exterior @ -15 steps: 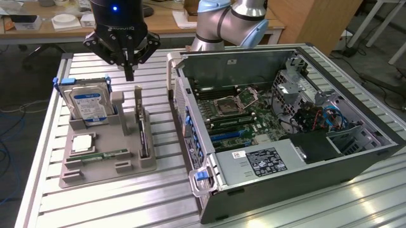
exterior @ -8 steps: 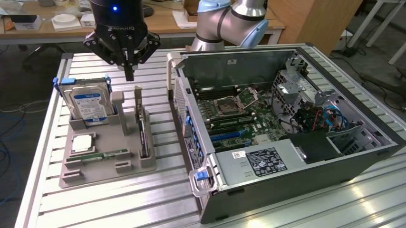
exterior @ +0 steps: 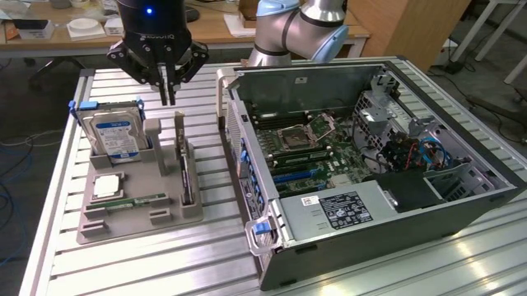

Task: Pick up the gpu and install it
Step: 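Pick up the gpu and move the gpu toward the slot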

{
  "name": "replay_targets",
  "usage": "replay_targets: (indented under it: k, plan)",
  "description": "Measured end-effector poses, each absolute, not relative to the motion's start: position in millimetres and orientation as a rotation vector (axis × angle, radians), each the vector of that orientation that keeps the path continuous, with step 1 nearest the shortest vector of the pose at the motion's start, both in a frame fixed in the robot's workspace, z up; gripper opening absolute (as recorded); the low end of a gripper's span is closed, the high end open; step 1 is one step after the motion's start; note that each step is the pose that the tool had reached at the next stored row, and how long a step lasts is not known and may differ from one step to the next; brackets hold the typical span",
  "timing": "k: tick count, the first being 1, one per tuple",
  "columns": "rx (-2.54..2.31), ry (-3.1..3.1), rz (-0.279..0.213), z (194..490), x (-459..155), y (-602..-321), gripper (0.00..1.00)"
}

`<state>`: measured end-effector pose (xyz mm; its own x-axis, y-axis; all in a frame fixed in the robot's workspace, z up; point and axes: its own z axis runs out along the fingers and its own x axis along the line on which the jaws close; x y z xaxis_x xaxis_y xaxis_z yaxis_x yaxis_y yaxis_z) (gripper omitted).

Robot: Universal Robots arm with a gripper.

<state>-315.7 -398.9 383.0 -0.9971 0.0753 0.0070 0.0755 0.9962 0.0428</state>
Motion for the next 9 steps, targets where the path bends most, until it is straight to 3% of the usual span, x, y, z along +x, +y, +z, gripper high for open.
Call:
replay_targets:
  k: [1,8,9]
  plan:
    - [-0.118,-3.133,-0.067,383.0,-315.7,-398.9,0.17]
    - [-0.118,-3.133,-0.067,383.0,-315.7,-398.9,0.53]
    - [-0.117,-3.133,-0.067,383.0,-315.7,-398.9,0.53]
